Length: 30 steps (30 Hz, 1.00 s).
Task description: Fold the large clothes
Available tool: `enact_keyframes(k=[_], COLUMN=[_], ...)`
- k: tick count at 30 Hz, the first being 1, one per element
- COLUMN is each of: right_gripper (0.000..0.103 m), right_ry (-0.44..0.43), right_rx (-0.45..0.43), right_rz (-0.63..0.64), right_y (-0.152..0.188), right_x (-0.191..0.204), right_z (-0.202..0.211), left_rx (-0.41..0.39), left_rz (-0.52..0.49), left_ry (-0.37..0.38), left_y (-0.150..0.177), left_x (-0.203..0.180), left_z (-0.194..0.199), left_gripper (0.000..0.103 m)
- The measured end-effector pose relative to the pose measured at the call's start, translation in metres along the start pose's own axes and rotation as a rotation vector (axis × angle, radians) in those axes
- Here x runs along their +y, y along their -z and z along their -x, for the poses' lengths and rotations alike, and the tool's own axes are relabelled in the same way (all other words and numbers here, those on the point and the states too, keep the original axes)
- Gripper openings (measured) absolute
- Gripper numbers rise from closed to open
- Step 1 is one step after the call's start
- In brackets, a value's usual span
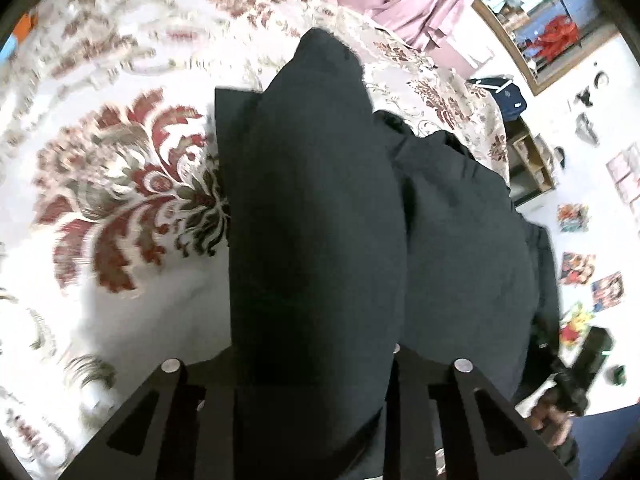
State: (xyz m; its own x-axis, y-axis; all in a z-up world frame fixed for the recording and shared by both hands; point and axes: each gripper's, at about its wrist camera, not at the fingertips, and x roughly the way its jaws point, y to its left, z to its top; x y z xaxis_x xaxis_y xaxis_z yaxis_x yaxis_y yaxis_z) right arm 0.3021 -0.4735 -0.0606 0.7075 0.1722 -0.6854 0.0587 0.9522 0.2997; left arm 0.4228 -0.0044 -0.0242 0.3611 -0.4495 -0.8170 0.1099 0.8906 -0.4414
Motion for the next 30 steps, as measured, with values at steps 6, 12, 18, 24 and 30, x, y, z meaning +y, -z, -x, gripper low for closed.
enact_keyframes(k=[6,12,18,24,30], right_gripper=[0.020,0.019,0.019,0.019,0.021], right_ry=[-0.018,-0.074,-0.128,-0.134,-0.038], right_rx=[-0.134,-0.215,-0.272,-0.217,-0.049], right_rz=[0.133,0.201,0.270,0.287,0.205], right_y=[-0.010,-0.025,-0.035,-0.042,-0.031], right_x=[0.053,0.098,0.150,0.168,0.140], right_z=[0.054,0.070,0.063,0.029,-0.032], left_rx=[-0.084,-0.181,-0.256,-0.234,-0.180], left_rz=[-0.045,-0.060,-0.017,0.062,0.155], left_ry=[-0.004,-0.037,-0.071,-0.100,-0.110], left_y=[0.014,0.011,-0.001,0.000,0.012], left_x=[0.003,0.012,0.042,0.079,0.108], left_z=[0.069,0.125,0.156,0.135,0.092], left_gripper=[0.021,0.021,0.021,0.021,0.033])
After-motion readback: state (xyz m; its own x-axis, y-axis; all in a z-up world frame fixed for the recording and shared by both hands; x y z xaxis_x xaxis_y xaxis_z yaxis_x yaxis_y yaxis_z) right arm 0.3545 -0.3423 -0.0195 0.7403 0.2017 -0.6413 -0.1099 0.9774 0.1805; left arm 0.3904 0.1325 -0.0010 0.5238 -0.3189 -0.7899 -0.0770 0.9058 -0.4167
